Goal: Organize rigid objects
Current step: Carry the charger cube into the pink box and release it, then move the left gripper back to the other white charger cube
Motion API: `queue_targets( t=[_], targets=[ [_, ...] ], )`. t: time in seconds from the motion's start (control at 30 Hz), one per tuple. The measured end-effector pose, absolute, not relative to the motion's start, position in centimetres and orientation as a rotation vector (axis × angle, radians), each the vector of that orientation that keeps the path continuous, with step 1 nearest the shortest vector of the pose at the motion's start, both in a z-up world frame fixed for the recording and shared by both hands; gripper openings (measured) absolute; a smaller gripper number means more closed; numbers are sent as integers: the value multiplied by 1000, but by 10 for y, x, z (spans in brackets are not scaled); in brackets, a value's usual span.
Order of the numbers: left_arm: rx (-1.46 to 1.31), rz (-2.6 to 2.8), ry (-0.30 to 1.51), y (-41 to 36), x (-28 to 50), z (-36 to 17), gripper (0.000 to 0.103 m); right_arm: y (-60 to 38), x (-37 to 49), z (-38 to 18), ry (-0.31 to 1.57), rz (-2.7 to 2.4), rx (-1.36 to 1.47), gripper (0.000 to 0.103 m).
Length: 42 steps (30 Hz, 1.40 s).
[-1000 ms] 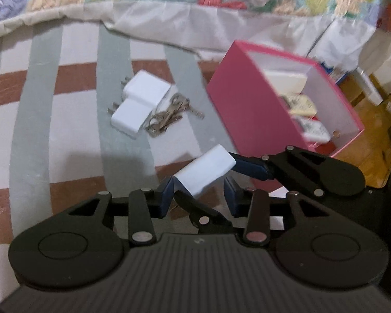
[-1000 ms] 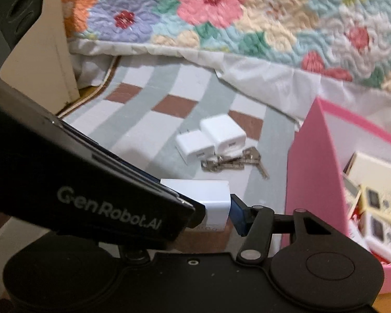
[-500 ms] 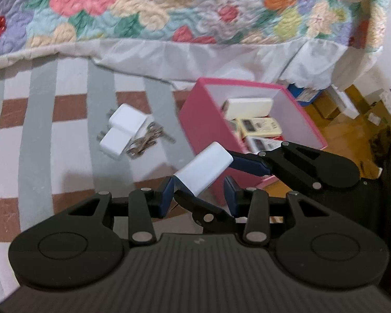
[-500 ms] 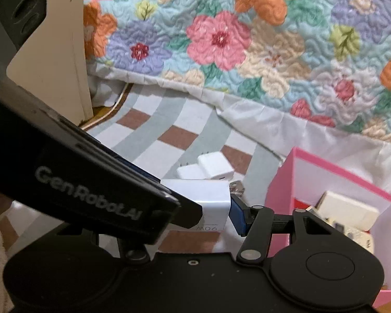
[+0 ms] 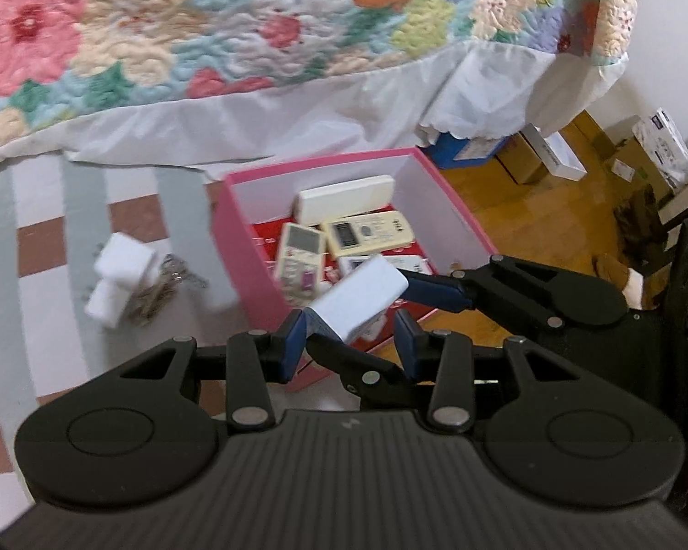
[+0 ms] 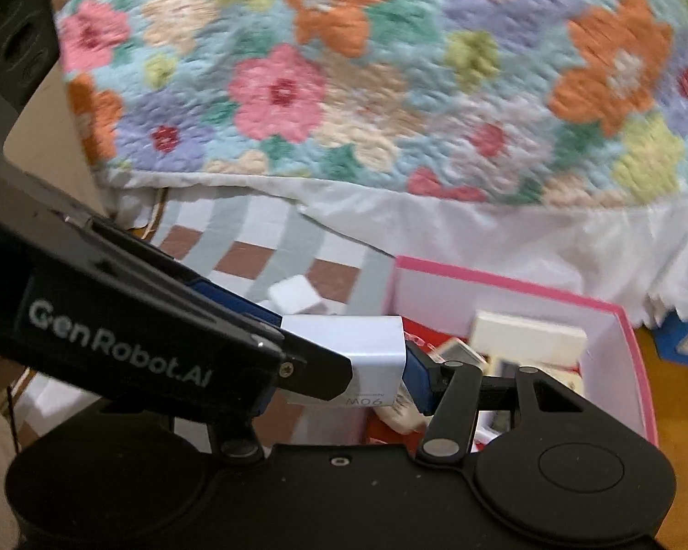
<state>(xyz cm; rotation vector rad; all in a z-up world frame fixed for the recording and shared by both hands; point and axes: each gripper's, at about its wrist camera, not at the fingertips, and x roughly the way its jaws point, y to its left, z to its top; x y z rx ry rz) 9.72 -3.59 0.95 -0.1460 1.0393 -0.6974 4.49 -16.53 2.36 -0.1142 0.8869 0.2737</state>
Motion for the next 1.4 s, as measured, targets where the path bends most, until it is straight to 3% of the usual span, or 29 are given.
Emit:
queue_targets(
  t=[0.23,0.47,0.7,1.03,1.4],
  targets=[
    [-131,-739,1140,-90,139,6,39,-211,76,23,983,221,-53,61],
    [-82,-694,1257,-127,187,-36,39,-254,115,-32,1122,150,264,61],
    [-10,-573,1218,-141,220,-65,39,-258,151,-80,1121,126,421,61],
    [-51,-514,1178,-126,231,-75,42,-232,172,-101,1064,301,108,63],
    [1,-521,1099,-88,189,-33,53,-242,116,-42,953,308,114,63]
  ],
)
